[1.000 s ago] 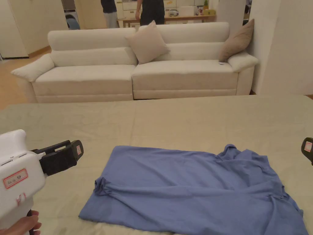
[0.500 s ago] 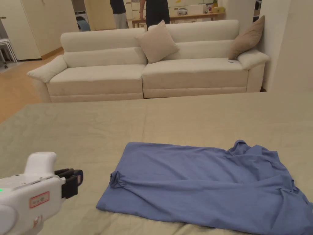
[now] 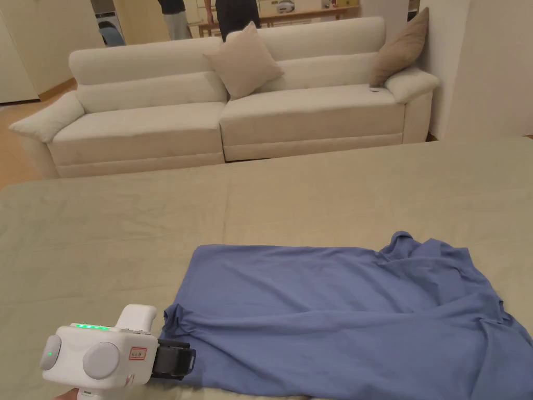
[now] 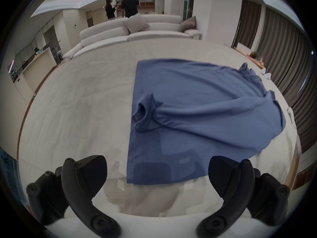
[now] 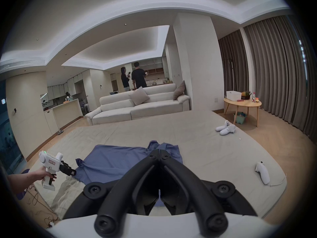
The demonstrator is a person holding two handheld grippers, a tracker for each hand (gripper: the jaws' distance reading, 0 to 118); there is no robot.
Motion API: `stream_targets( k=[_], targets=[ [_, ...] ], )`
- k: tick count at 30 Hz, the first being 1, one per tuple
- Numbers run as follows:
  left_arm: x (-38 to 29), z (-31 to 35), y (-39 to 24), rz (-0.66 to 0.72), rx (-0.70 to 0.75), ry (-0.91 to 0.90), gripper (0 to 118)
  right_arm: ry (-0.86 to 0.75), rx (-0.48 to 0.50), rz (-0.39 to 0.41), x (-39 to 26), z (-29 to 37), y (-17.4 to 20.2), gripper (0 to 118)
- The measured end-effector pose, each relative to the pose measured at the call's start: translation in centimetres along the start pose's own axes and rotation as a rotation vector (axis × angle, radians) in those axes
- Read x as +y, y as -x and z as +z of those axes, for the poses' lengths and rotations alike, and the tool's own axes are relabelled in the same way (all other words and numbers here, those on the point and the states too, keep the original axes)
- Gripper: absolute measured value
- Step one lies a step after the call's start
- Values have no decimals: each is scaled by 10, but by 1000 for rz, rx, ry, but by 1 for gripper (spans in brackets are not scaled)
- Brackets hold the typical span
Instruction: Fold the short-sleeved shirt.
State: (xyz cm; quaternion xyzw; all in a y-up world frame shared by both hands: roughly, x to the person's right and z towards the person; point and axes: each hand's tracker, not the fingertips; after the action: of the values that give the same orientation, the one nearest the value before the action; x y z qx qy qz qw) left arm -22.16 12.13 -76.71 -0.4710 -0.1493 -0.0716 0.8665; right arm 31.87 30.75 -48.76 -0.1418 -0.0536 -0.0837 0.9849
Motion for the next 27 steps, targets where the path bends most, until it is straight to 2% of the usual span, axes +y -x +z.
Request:
stream_targets(
  k=[4,5,6,7,8,9,10,13,17,20,21,23,24,27],
  targets=[
    [-3,-23,2,49,-27,86,115,44,-7,-38,-11,-10,-8,0],
    [-3,-25,1,58,-39,91,101,59,-4,-51,-14,-12,-9,0],
    [-5,-24,-1,54,-39,79,80,65,-3,-60,-18,-14,-14,0],
    [-7,-19,-6,-10,33,52,74,78,-7,-59,-23,-18,-16,0],
    [-9,-16,-15,-47,0,29,56,94,-15,-53,-27,-22,-16,0],
    [-10,-11,-18,-46,-44,13,32,112,-18,-50,-32,-26,-17,0],
    [-9,-8,-21,-36,-54,11,14,133,-14,-51,-38,-30,-17,0],
    [-9,-13,-23,-5,-35,36,11,224,9,-77,-61,-49,-21,0],
    [-10,0,-22,58,-75,5,10,312,41,-191,-89,-67,-31,0],
    [-8,10,-19,61,-82,-11,10,375,19,-124,-105,-86,-38,2],
    [-8,14,-18,59,-82,-17,10,412,38,-105,-110,-96,-42,23],
    [-8,21,-19,59,-89,-38,10,490,-17,-37,-120,-115,-46,105],
    [-7,29,-28,58,-86,-48,10,513,-8,-31,-128,-124,-50,111],
    [-7,42,-36,46,-94,-85,10,532,3,-4,-156,-152,-68,111]
  ],
)
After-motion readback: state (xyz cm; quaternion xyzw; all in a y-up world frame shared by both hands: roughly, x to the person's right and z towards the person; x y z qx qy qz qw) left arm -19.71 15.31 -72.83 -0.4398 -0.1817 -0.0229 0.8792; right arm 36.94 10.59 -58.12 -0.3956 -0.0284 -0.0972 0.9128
